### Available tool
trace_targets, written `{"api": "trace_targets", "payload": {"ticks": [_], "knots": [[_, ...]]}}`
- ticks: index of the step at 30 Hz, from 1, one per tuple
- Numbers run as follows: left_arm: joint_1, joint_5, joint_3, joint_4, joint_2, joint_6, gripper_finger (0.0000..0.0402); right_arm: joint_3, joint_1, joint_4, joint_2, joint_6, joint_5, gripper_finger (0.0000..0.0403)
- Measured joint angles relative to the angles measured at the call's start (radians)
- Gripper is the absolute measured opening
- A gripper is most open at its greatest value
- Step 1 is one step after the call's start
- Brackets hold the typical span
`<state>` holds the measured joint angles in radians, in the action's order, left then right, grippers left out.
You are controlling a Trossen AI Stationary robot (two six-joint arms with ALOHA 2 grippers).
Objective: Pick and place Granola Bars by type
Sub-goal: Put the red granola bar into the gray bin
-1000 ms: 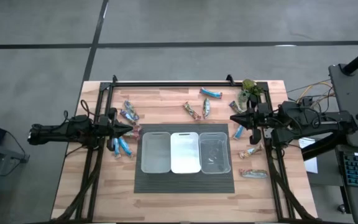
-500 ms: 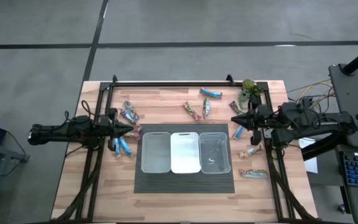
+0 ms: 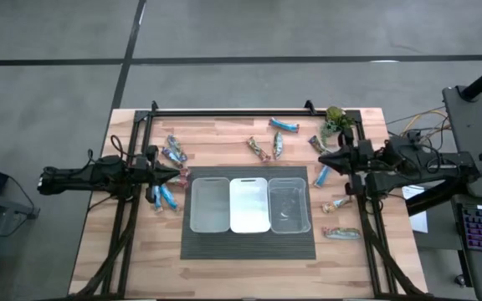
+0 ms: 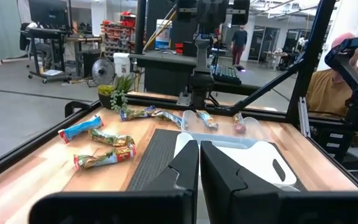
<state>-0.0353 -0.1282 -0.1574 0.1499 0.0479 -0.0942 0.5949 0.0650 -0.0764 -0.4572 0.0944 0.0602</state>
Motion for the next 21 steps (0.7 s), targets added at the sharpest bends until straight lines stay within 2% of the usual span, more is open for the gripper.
{"api": "trace_targets", "payload": {"ticks": [2,5,9,11,21], "knots": [[-0.001,-0.077,0.000,-0.006,0.000,-0.035,0.0000,0.000,0.000,0.008,0.000,0.003,-0.032,0.0008],[0.001,-0.340,0.000,-0.002,0.002,-0.089,0.0000,0.005,0.000,0.010,-0.004,0.019,-0.060,0.0008],[0.001,-0.558,0.000,0.002,0.002,-0.080,0.0000,0.005,0.000,0.008,-0.002,0.034,-0.089,0.0008],[0.001,-0.594,0.000,0.003,0.002,-0.071,0.0000,0.005,0.000,0.008,-0.001,0.034,-0.103,0.0008],[0.001,-0.598,0.000,0.008,0.002,-0.066,0.0000,0.005,0.000,0.008,-0.001,0.055,-0.123,0.0008]]}}
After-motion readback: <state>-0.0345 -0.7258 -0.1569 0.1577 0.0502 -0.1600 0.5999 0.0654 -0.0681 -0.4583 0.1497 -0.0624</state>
